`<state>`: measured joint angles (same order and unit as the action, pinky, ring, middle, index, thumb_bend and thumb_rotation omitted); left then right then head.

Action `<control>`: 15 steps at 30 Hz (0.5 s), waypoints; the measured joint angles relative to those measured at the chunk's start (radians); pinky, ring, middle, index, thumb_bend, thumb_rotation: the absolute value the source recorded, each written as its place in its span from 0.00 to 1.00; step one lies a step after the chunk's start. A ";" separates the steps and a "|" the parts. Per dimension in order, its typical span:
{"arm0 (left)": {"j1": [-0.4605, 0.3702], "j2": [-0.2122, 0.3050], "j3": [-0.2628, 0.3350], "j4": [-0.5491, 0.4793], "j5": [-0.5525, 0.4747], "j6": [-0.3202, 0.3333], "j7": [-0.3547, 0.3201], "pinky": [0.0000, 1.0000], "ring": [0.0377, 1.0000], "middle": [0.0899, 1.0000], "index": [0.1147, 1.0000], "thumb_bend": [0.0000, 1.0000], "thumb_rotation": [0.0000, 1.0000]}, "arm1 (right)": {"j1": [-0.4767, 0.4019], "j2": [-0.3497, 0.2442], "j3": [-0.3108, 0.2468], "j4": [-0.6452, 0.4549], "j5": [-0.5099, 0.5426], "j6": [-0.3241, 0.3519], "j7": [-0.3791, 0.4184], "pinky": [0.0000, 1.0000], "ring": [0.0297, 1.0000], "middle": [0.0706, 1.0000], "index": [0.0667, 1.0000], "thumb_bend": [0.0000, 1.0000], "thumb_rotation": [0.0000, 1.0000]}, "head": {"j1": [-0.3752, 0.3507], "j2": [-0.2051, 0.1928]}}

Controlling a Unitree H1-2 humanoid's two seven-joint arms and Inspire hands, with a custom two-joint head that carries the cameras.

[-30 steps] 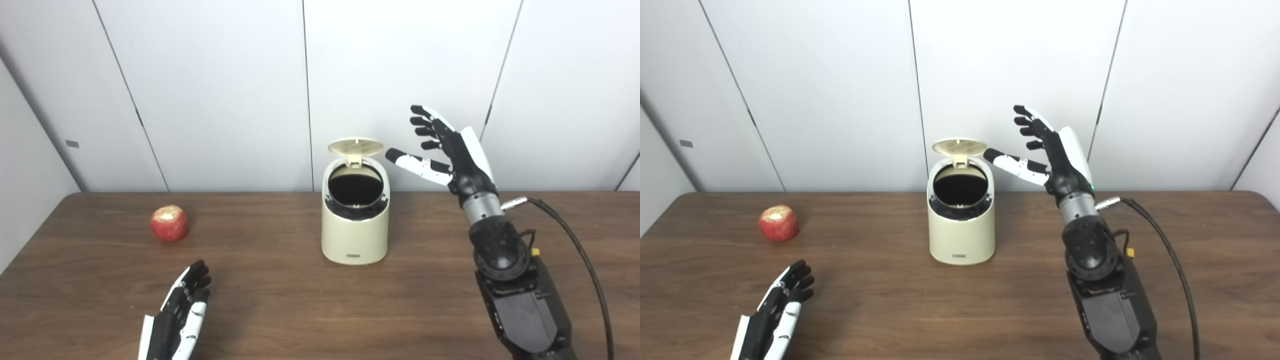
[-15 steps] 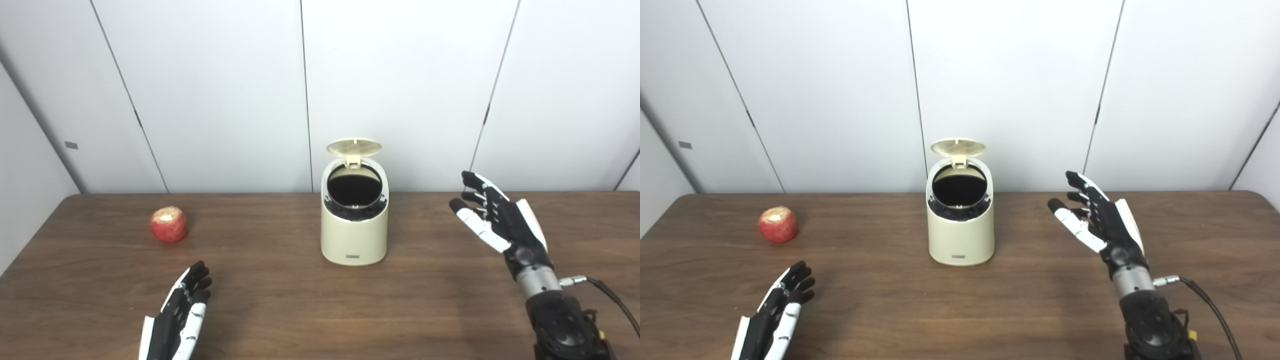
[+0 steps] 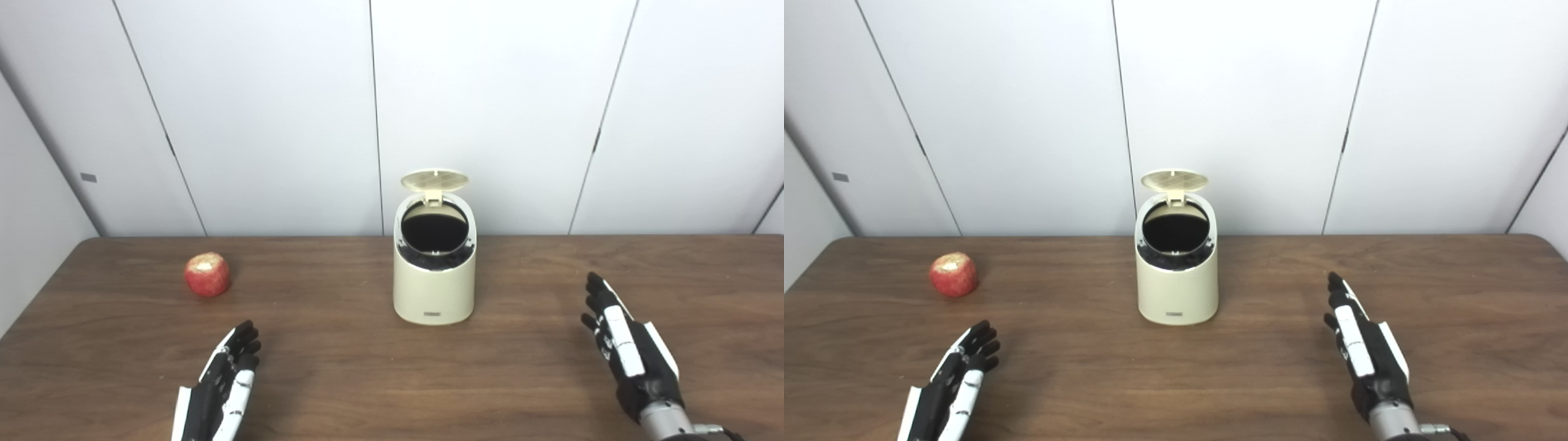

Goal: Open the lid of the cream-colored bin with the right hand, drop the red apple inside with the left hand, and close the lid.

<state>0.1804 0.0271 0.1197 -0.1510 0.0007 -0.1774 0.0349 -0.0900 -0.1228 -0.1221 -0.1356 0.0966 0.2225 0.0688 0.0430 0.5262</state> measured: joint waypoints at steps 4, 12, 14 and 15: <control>0.000 0.000 -0.002 -0.002 0.006 0.000 0.000 0.82 0.85 0.86 0.87 0.42 0.68 | 0.011 0.021 -0.001 0.005 0.038 -0.034 0.007 1.00 1.00 1.00 1.00 0.53 1.00 | 0.037 0.003; 0.002 -0.009 -0.006 -0.007 0.007 0.003 0.004 0.81 0.84 0.85 0.86 0.49 0.59 | 0.030 0.013 -0.004 0.038 0.053 -0.075 0.014 1.00 1.00 1.00 1.00 0.51 1.00 | 0.190 0.015; 0.007 -0.015 -0.008 -0.017 0.004 0.006 0.006 0.80 0.85 0.86 0.86 0.51 0.48 | 0.032 -0.002 -0.005 0.043 0.055 -0.087 0.021 1.00 1.00 1.00 1.00 0.51 1.00 | 0.236 0.012; 0.010 -0.019 -0.011 -0.022 0.004 0.008 0.008 0.78 0.84 0.86 0.86 0.51 0.44 | 0.032 -0.008 -0.005 0.045 0.056 -0.093 0.025 1.00 1.00 1.00 1.00 0.51 1.00 | 0.236 0.012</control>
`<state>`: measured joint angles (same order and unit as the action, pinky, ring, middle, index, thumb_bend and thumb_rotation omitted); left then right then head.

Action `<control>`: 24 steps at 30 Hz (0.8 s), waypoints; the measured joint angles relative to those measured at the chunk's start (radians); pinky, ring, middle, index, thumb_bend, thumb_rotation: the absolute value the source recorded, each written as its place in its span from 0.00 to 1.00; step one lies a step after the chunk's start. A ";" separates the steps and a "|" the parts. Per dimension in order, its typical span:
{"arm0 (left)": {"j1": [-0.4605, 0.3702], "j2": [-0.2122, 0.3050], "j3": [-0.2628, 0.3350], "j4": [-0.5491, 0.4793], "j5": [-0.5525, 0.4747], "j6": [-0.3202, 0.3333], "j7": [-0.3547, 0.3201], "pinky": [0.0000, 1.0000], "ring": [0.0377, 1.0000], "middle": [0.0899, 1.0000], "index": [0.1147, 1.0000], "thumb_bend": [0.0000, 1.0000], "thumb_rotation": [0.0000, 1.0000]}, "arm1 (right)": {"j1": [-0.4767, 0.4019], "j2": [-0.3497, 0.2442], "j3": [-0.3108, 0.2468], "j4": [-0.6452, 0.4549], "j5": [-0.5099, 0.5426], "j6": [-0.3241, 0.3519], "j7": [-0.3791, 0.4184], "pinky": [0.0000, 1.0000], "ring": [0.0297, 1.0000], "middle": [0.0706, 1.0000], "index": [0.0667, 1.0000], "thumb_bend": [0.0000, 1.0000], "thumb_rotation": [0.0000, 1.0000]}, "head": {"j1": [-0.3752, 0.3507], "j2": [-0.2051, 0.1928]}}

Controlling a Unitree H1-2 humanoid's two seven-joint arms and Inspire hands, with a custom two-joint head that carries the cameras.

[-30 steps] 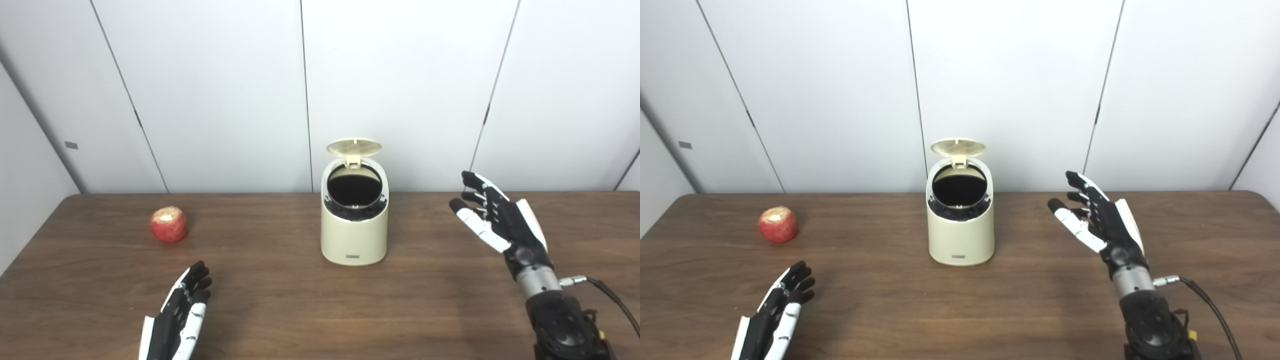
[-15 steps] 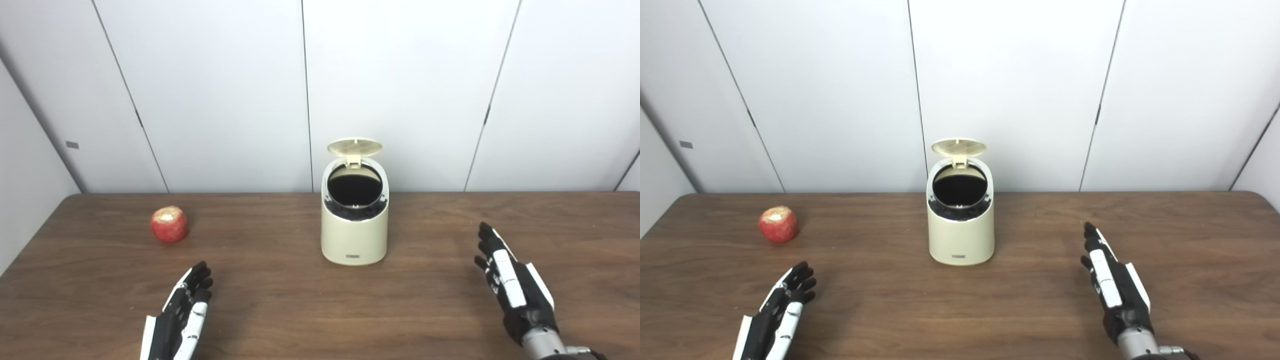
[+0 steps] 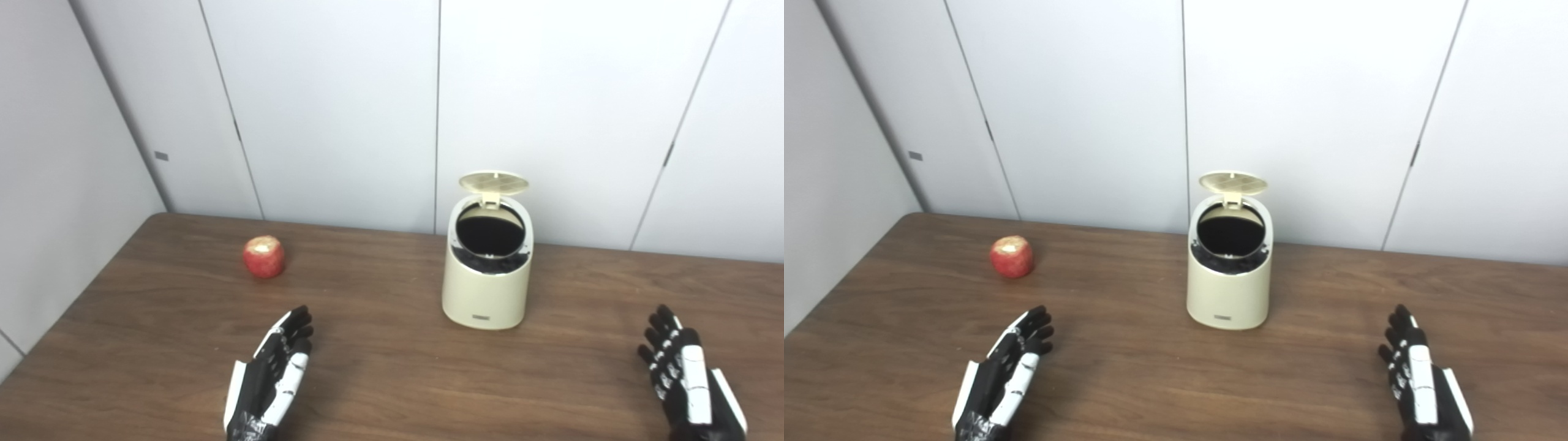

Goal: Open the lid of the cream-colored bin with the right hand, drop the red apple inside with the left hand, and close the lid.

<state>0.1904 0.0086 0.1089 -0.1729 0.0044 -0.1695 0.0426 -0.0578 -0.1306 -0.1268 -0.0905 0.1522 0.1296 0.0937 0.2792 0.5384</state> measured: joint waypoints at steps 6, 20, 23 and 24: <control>0.017 -0.029 -0.022 -0.048 0.123 0.071 0.066 0.72 0.78 0.80 0.82 0.62 0.30 | 0.018 -0.023 0.015 -0.028 -0.006 0.006 0.008 1.00 1.00 1.00 0.99 0.57 1.00 | 0.075 -0.011; -0.076 0.092 0.126 -0.177 0.389 0.319 0.139 0.73 0.75 0.80 0.83 0.78 0.12 | 0.041 -0.023 0.034 -0.200 -0.006 0.178 0.001 0.97 1.00 1.00 0.97 0.58 1.00 | 0.133 -0.020; -0.133 0.157 0.147 -0.177 0.390 0.367 0.127 0.72 0.77 0.82 0.85 0.81 0.12 | 0.051 -0.022 0.039 -0.210 -0.010 0.188 0.000 0.99 1.00 1.00 0.97 0.59 1.00 | 0.137 -0.020; -0.150 0.174 0.149 -0.177 0.389 0.385 0.119 0.70 0.77 0.83 0.85 0.82 0.11 | 0.052 -0.021 0.040 -0.215 -0.010 0.193 -0.001 0.99 1.00 1.00 0.97 0.59 1.00 | 0.140 -0.020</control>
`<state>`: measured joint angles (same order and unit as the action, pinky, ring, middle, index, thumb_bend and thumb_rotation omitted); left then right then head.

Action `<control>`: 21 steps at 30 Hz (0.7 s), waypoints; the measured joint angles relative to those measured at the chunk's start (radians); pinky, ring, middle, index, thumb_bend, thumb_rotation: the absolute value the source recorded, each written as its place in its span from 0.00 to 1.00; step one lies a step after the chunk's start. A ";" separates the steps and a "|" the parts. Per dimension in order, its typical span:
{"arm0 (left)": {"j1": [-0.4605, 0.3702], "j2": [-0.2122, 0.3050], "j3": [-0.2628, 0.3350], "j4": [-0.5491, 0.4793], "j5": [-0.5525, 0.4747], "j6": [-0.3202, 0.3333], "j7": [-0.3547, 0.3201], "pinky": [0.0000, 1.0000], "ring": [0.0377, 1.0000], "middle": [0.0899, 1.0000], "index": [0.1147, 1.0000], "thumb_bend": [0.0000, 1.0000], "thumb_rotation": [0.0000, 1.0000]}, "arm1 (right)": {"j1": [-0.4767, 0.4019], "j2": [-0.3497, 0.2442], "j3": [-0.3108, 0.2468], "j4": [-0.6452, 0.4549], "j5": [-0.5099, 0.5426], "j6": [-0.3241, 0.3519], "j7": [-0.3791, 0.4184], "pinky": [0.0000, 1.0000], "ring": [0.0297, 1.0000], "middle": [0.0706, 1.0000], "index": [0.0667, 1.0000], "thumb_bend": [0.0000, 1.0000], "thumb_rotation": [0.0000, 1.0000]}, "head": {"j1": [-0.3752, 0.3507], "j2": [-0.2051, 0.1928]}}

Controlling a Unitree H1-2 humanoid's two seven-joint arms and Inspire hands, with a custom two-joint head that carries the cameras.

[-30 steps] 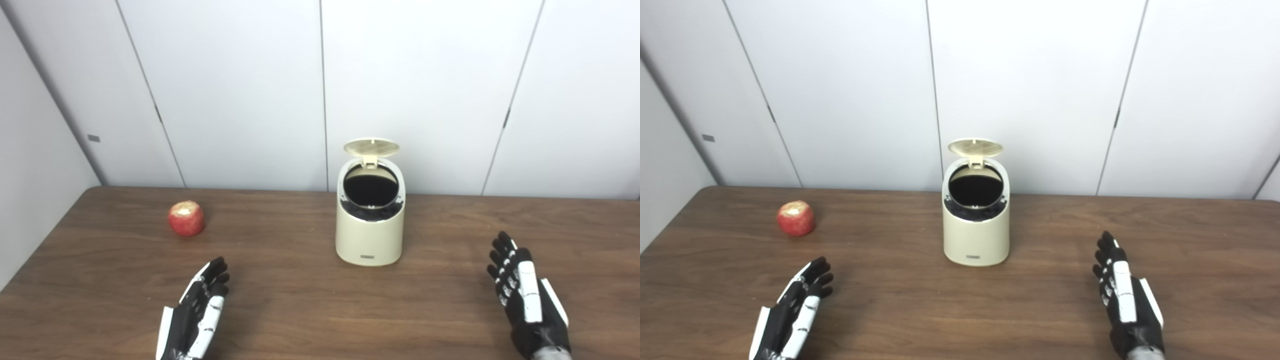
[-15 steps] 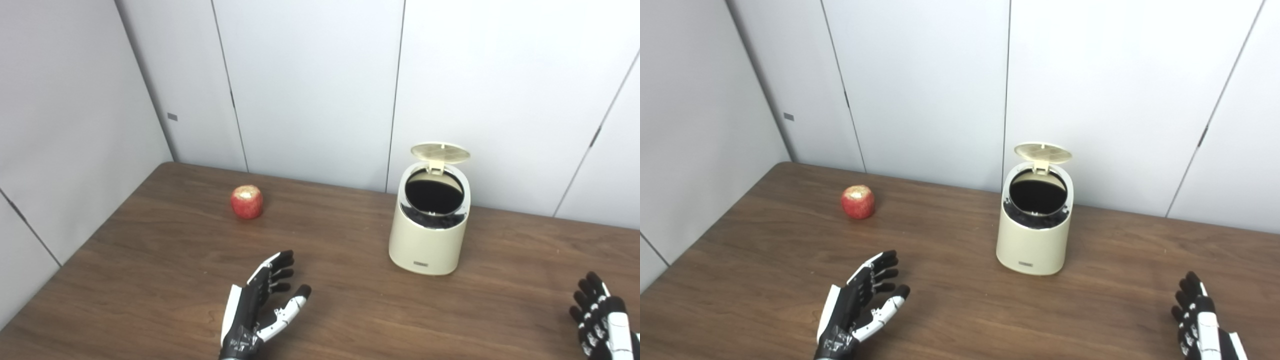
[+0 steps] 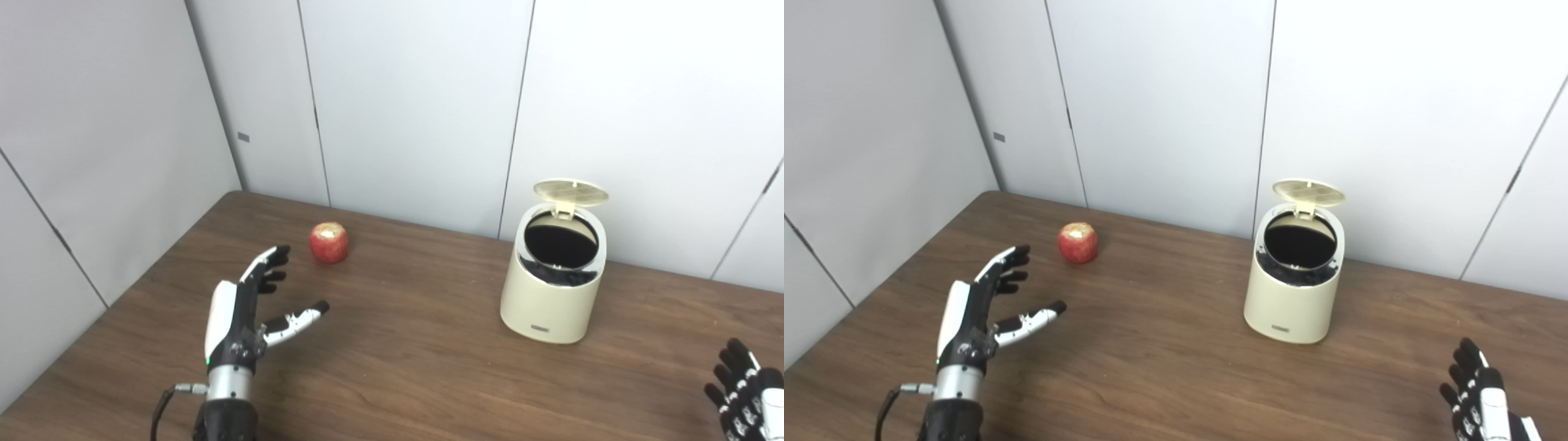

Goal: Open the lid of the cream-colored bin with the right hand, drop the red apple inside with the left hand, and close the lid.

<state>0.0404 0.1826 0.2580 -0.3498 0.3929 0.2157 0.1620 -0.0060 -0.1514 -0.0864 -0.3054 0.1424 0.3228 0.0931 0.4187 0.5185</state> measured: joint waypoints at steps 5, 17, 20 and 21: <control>-0.055 0.060 -0.034 0.009 0.051 0.118 -0.068 0.67 0.80 0.88 0.85 0.90 0.11 | -0.001 0.001 0.003 -0.003 -0.001 0.024 0.000 0.98 1.00 1.00 0.98 0.55 1.00 | 0.011 -0.002; -0.235 0.206 -0.140 0.218 0.226 0.247 -0.127 0.70 0.85 0.88 0.89 0.90 0.13 | -0.004 0.001 0.017 -0.040 -0.002 0.080 -0.002 0.99 1.00 1.00 1.00 0.44 1.00 | 0.008 -0.003; -0.280 0.229 -0.155 0.286 0.226 0.247 -0.140 0.70 0.83 0.89 0.90 0.92 0.11 | -0.004 0.001 0.017 -0.046 -0.002 0.087 -0.005 0.99 1.00 1.00 1.00 0.44 1.00 | 0.006 -0.003; -0.299 0.236 -0.158 0.310 0.226 0.247 -0.141 0.70 0.83 0.89 0.90 0.92 0.10 | -0.004 0.001 0.017 -0.047 -0.002 0.088 -0.005 0.99 1.00 1.00 1.00 0.44 1.00 | 0.006 -0.002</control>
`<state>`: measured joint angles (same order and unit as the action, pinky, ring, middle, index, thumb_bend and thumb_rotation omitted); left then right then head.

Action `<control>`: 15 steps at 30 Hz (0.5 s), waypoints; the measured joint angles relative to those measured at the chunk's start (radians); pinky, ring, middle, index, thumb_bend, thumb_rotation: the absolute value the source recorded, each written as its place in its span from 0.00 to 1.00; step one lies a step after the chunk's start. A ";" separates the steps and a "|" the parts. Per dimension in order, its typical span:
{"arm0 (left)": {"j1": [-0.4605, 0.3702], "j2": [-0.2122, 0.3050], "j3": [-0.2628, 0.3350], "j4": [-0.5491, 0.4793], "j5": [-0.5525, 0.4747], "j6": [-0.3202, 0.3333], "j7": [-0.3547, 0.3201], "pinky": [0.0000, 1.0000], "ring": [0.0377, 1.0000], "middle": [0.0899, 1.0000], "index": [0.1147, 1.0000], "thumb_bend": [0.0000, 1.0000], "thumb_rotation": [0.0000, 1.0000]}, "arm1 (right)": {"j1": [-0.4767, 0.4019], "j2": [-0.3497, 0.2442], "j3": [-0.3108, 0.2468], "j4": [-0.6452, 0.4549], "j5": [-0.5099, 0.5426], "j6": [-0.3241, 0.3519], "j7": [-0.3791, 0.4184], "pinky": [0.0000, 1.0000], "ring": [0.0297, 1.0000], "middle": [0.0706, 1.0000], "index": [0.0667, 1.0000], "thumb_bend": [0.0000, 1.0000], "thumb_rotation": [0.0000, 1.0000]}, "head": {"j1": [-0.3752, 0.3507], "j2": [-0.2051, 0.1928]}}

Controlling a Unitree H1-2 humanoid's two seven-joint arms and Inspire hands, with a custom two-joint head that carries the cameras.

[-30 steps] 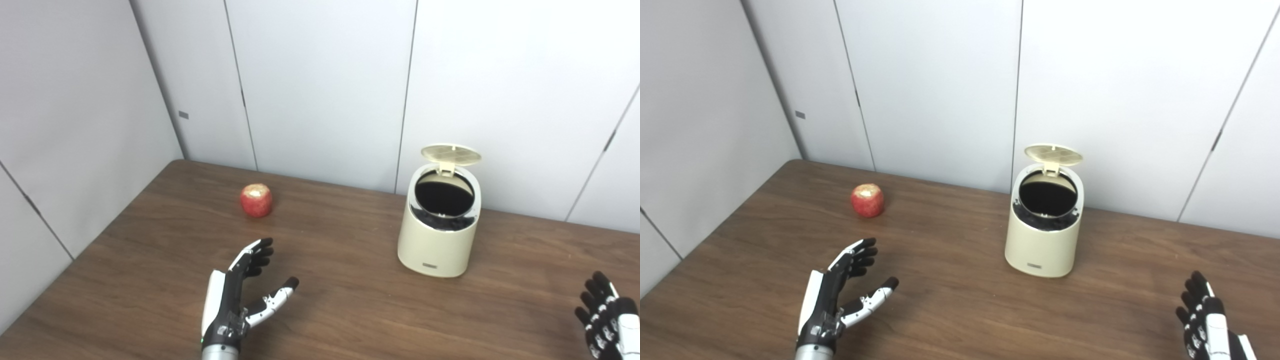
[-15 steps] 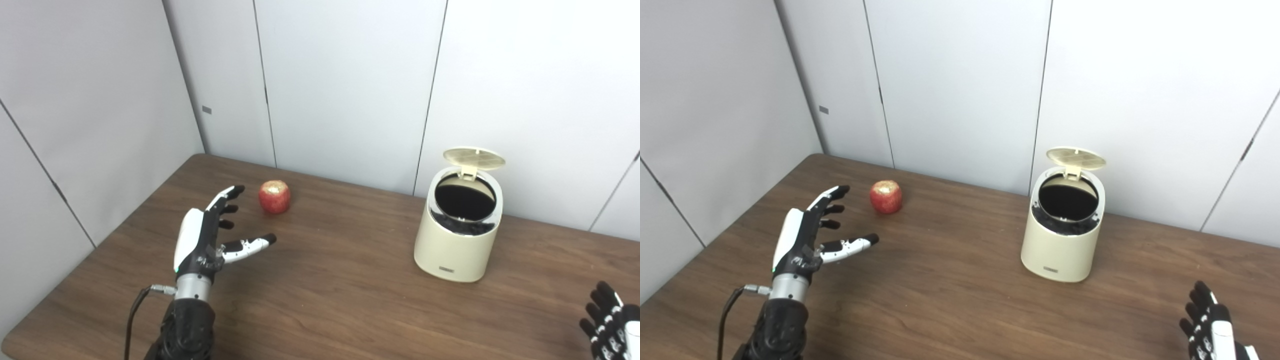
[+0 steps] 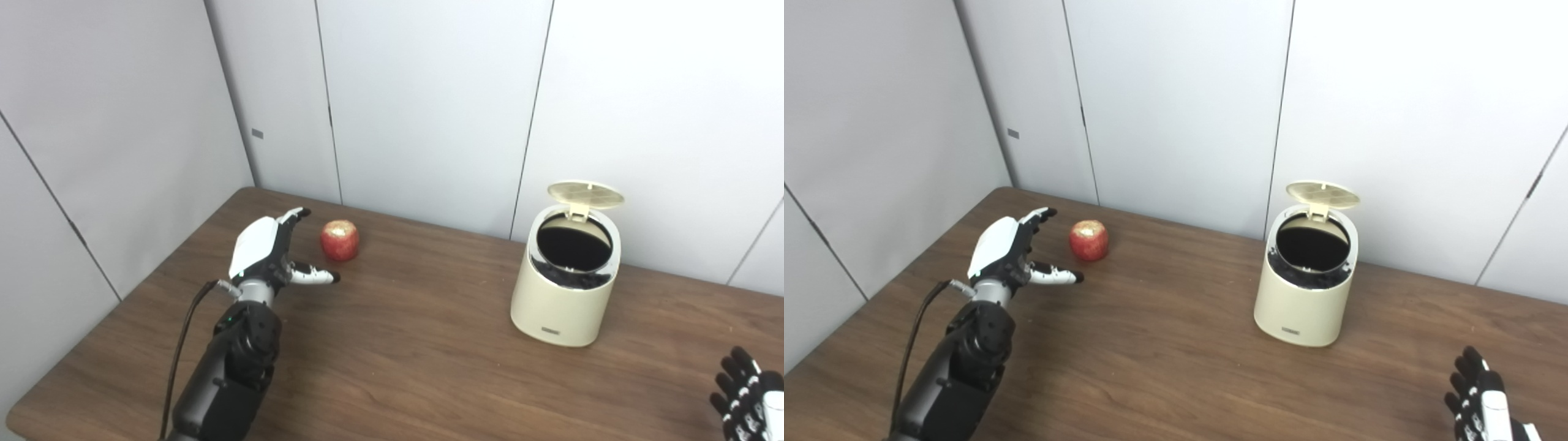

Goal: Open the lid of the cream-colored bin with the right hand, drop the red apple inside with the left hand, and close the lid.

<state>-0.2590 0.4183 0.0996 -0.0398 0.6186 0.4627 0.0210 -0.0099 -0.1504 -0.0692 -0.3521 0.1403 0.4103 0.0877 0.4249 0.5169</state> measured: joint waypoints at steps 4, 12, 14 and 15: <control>-0.052 0.025 -0.020 0.062 -0.001 -0.003 -0.003 0.63 0.79 0.90 0.91 0.95 0.11 | 0.000 0.004 0.000 -0.002 0.001 0.002 -0.001 1.00 1.00 1.00 1.00 0.44 1.00 | -0.005 0.000; -0.122 0.031 -0.067 0.156 0.003 0.002 -0.025 0.75 0.90 0.94 0.92 0.97 0.13 | 0.000 0.010 0.004 -0.028 0.000 0.011 -0.007 0.99 1.00 1.00 1.00 0.44 1.00 | -0.011 0.002; -0.148 0.030 -0.067 0.186 0.008 0.006 -0.036 0.76 0.90 0.94 0.92 0.97 0.13 | 0.000 0.010 0.005 -0.028 0.000 0.014 -0.008 0.99 1.00 1.00 1.00 0.45 1.00 | -0.015 0.002; -0.161 0.030 -0.066 0.195 0.010 0.006 -0.039 0.77 0.91 0.96 0.93 0.97 0.14 | 0.000 0.010 0.007 -0.028 -0.002 0.015 -0.008 0.99 1.00 1.00 1.00 0.46 1.00 | -0.015 0.002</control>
<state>-0.4196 0.4484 0.0333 0.1551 0.6281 0.4691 -0.0183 -0.0098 -0.1402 -0.0621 -0.3805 0.1384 0.4258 0.0794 0.4096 0.5185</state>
